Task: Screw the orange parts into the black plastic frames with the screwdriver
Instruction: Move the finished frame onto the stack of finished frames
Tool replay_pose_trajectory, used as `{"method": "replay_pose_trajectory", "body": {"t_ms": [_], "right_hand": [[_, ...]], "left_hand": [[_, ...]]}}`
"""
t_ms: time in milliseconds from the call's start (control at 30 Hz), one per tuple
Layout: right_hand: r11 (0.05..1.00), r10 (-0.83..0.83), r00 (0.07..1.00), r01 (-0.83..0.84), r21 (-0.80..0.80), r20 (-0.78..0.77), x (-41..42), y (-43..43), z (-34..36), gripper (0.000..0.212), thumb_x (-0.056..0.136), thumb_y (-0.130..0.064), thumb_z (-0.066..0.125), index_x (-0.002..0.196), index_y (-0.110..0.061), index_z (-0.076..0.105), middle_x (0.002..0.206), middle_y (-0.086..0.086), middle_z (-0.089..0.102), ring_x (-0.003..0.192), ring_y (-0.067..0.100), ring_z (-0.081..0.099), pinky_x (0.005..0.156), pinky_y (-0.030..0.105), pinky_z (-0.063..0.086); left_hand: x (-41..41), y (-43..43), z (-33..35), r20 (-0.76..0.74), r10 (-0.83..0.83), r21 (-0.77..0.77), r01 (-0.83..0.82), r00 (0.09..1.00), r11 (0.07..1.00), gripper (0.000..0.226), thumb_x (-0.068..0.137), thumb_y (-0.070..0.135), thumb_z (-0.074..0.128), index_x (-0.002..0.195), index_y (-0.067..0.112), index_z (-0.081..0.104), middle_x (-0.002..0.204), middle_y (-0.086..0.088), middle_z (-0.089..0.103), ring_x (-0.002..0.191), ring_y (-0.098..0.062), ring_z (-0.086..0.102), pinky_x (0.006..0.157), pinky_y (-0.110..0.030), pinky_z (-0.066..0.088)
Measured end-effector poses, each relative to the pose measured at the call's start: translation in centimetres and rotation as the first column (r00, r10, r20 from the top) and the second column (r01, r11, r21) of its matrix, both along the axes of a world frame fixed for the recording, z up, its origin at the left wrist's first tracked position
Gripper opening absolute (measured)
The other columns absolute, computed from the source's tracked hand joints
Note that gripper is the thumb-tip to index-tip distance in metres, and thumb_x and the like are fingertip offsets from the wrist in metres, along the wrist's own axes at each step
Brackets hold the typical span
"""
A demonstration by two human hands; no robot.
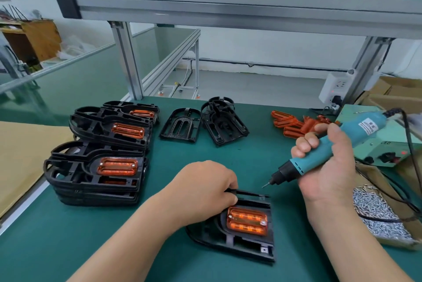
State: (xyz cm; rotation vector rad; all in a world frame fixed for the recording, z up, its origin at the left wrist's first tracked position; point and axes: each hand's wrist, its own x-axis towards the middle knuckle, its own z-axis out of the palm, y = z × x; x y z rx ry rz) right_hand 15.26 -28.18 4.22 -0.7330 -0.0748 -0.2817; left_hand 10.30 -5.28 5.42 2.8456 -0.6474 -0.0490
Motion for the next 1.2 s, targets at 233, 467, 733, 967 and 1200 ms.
{"method": "replay_pose_trajectory", "body": {"t_ms": [233,467,733,967,1200], "right_hand": [[0.994,-0.077,0.994,0.083,0.074,-0.077,0.4,-0.4,-0.1,0.02,0.105,-0.029,0.054,0.089,-0.018,0.054,0.071,-0.003,0.045,0.063,0.013,0.046,0.058,0.022,0.043],[0.994,-0.083,0.991,0.09,0.061,-0.104,0.5,-0.2,-0.3,0.018,0.104,-0.029,0.056,0.089,-0.019,0.055,0.072,-0.003,0.045,0.063,0.013,0.046,0.059,0.022,0.043],[0.996,-0.074,0.991,0.079,0.043,-0.107,0.4,0.0,-0.2,0.017,0.103,-0.028,0.055,0.089,-0.019,0.055,0.07,-0.003,0.046,0.061,0.013,0.047,0.057,0.022,0.044],[0.998,-0.063,0.992,0.066,0.023,-0.105,0.4,0.1,-0.5,0.017,0.103,-0.028,0.055,0.088,-0.02,0.057,0.07,-0.003,0.046,0.062,0.013,0.048,0.057,0.022,0.045],[0.998,-0.059,0.993,0.062,0.026,-0.106,0.4,0.3,-0.3,0.019,0.102,-0.027,0.054,0.085,-0.02,0.058,0.069,-0.003,0.045,0.061,0.013,0.047,0.056,0.022,0.044]], "left_hand": [[0.3,2.6,3.3,0.142,0.132,0.162,-0.154,0.981,0.975,0.023,0.103,0.046,0.052,0.114,0.031,0.066,0.102,0.009,0.071,0.097,-0.019,0.067,0.083,-0.039,0.056],[-0.7,10.3,7.7,0.261,0.338,0.186,-0.391,0.904,0.901,0.021,0.102,0.047,0.054,0.119,0.041,0.065,0.102,0.015,0.071,0.094,-0.012,0.067,0.077,-0.034,0.054],[-2.0,17.6,9.2,0.282,0.49,0.348,-0.564,0.825,0.749,0.028,0.102,0.05,0.055,0.13,0.049,0.062,0.122,0.019,0.07,0.111,-0.013,0.067,0.088,-0.033,0.056],[-1.9,18.5,8.6,0.254,0.535,0.342,-0.592,0.806,0.73,0.033,0.104,0.046,0.054,0.136,0.05,0.06,0.13,0.018,0.067,0.119,-0.014,0.064,0.095,-0.034,0.054],[-2.7,18.3,7.9,0.301,0.568,0.276,-0.64,0.766,0.717,0.041,0.101,0.048,0.056,0.142,0.05,0.054,0.129,0.016,0.07,0.118,-0.015,0.066,0.085,-0.031,0.053]]}}
